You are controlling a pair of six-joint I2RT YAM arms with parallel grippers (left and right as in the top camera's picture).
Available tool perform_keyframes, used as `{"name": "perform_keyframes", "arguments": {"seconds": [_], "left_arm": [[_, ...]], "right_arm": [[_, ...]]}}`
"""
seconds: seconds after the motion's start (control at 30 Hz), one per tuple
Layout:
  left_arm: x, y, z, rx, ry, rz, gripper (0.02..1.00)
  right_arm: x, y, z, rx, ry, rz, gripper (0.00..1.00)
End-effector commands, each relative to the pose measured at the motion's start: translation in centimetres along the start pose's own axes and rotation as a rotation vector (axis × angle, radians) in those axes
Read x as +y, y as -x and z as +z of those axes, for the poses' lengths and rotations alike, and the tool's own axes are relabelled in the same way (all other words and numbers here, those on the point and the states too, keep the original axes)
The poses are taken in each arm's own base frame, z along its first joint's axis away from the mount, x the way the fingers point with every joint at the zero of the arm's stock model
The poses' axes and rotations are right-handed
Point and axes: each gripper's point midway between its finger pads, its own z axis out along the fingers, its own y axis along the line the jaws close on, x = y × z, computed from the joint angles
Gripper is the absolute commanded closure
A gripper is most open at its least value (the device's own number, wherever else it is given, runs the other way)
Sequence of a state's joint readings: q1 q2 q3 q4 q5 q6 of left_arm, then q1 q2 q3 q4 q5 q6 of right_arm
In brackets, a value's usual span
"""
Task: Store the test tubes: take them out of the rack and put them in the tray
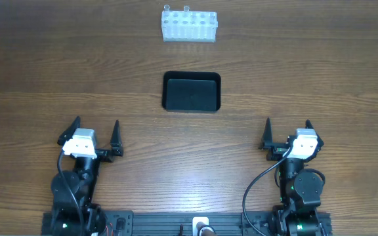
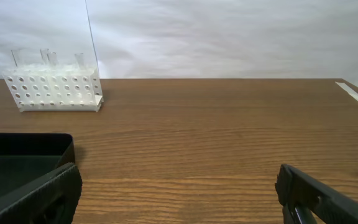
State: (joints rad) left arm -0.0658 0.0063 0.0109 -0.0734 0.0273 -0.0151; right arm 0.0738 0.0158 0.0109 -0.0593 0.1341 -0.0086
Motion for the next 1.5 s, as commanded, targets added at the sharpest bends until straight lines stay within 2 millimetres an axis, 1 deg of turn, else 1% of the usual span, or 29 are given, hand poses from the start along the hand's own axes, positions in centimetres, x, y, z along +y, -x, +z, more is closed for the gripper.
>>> {"name": "perform_keyframes", "arguments": {"seconds": [0.03, 1.0, 1.07, 1.13, 1.2, 1.27, 1.4, 1.5], "left_arm": [[0.0, -0.3, 0.0, 0.008, -0.004, 0.007, 0.020], [-0.1, -0.2, 0.0, 0.002, -0.008, 0.007, 0.018], [-0.2, 1.0, 0.1, -0.044, -0.025, 0.009, 0.018], [-0.5, 2.7, 0.3, -0.110, -0.060, 0.017, 0.018], [-0.7, 4.5, 0.9, -0.170, -0.087, 0.030, 0.020], [-0.8, 5.6, 1.6, -0.197, -0.109, 0.038, 0.018], [-1.3, 7.4, 4.1, -0.181, -0.140, 0.036, 0.020], [-2.2, 8.9, 7.0, -0.132, -0.170, 0.025, 0.020]], "right_arm": [[-0.3, -0.2, 0.0, 0.001, -0.018, -0.007, 0.007], [-0.3, -0.2, 0.0, 0.001, -0.018, -0.008, 0.009], [-0.3, -0.2, 0.0, 0.001, -0.018, -0.008, 0.007], [-0.3, -0.2, 0.0, 0.001, -0.018, -0.007, 0.007], [-0.3, -0.2, 0.0, 0.001, -0.018, -0.008, 0.009], [-0.3, -0.2, 0.0, 0.001, -0.018, -0.008, 0.009], [-0.3, -0.2, 0.0, 0.001, -0.018, -0.007, 0.009], [-0.3, -0.2, 0.0, 0.001, -0.018, -0.008, 0.007]]}}
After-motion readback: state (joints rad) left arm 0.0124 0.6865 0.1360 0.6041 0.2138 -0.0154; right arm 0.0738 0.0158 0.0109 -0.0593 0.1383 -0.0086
